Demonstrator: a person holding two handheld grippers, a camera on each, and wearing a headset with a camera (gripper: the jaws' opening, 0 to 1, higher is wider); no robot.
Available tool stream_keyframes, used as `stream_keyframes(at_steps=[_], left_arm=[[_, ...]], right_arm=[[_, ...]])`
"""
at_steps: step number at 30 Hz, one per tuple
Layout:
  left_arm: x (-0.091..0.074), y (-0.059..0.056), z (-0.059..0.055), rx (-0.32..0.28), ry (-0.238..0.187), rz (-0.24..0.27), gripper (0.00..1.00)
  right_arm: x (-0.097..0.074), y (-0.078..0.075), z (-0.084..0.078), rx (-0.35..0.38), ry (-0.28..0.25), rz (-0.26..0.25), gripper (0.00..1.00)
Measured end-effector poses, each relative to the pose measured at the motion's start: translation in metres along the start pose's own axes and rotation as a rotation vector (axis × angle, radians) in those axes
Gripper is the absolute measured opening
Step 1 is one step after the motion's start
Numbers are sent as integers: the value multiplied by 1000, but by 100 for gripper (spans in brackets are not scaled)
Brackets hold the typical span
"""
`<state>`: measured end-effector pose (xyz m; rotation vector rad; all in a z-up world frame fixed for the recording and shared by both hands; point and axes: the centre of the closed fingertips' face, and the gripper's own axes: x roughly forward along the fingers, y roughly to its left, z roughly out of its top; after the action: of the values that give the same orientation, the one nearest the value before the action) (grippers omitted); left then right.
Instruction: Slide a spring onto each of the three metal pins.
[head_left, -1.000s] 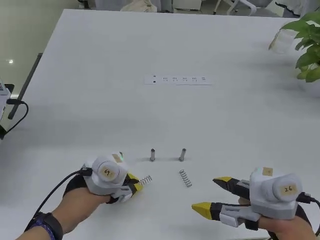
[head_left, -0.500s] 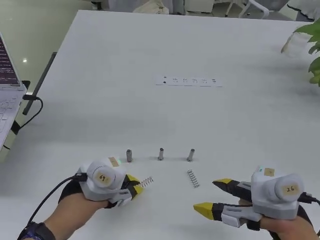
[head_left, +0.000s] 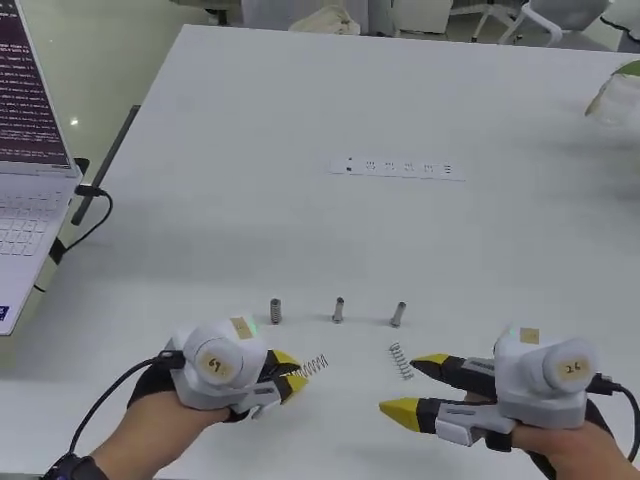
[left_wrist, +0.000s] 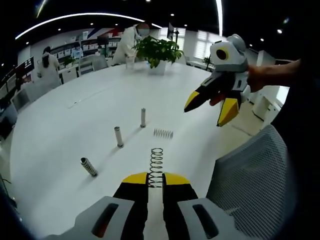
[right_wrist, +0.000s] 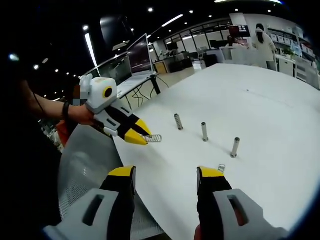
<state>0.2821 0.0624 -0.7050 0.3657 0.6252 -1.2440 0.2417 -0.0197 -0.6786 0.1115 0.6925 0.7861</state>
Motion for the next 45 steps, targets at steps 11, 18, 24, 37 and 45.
stream_keyframes(at_steps=[11,18,24,37,45], left_arm=[[0,-23,25,79,-44,-60,2],[-1,-39,35,117,-60,-101,2],[-2,-47,39,152,-66,-125,2],[-10,-55,49,201,-79,-154,2],[-8,-60,45,250,-55,-172,2]], right_arm=[[9,14,11,-35,-6,75,40],[12,21,14,-37,-11,114,35],[16,29,18,-37,-19,156,30],[20,43,18,-51,-9,235,18],[19,47,21,-36,-24,259,13]])
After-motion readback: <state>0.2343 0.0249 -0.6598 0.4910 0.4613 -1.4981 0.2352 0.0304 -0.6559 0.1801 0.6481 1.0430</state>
